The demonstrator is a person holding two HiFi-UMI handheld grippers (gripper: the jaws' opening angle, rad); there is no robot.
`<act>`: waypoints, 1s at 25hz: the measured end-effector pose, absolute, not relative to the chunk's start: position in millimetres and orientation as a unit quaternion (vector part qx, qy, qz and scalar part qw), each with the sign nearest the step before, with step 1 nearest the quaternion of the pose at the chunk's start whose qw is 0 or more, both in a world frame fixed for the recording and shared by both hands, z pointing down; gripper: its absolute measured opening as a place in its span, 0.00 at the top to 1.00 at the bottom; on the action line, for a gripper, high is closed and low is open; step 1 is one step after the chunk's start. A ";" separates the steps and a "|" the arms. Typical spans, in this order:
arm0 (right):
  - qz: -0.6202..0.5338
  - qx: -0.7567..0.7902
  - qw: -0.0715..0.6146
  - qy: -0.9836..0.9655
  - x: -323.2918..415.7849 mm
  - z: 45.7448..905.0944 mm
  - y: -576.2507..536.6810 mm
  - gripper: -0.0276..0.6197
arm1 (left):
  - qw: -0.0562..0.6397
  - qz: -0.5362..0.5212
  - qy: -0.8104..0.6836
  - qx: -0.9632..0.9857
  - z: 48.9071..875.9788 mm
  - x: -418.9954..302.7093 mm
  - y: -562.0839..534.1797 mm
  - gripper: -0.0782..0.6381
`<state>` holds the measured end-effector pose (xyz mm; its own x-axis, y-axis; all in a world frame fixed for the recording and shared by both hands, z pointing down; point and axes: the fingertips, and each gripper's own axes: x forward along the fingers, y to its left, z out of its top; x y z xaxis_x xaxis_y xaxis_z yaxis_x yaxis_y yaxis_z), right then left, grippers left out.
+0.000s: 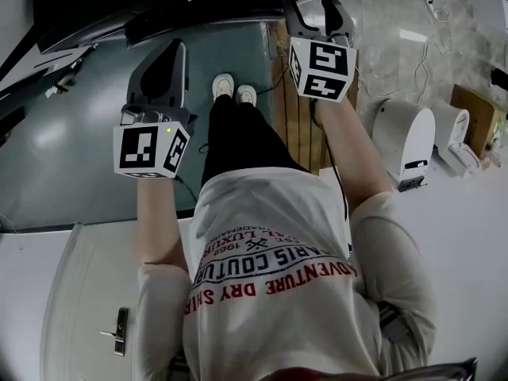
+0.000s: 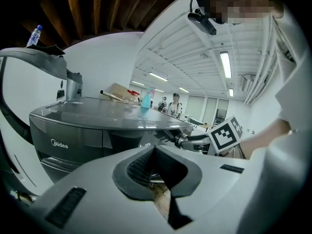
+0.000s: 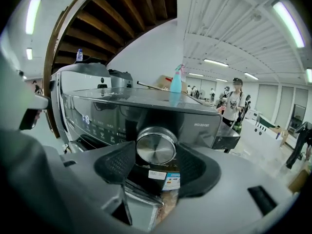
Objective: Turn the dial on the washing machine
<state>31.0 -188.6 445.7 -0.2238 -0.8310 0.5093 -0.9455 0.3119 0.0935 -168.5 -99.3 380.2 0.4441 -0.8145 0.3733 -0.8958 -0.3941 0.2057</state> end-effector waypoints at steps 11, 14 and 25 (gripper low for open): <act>0.250 0.564 0.139 -0.774 35.7 447.0 -190.4 0.53 | 0.156 0.116 -0.535 0.822 367.2 -173.6 -95.9 0.87; 0.252 0.558 0.133 -0.779 36.4 447.6 -190.2 0.53 | 0.154 0.113 -0.535 0.823 364.5 -169.7 -95.9 0.87; -0.004 0.545 0.289 -0.787 28.7 441.5 -178.7 0.50 | 0.155 0.120 -0.536 0.821 366.5 -168.6 -96.8 0.87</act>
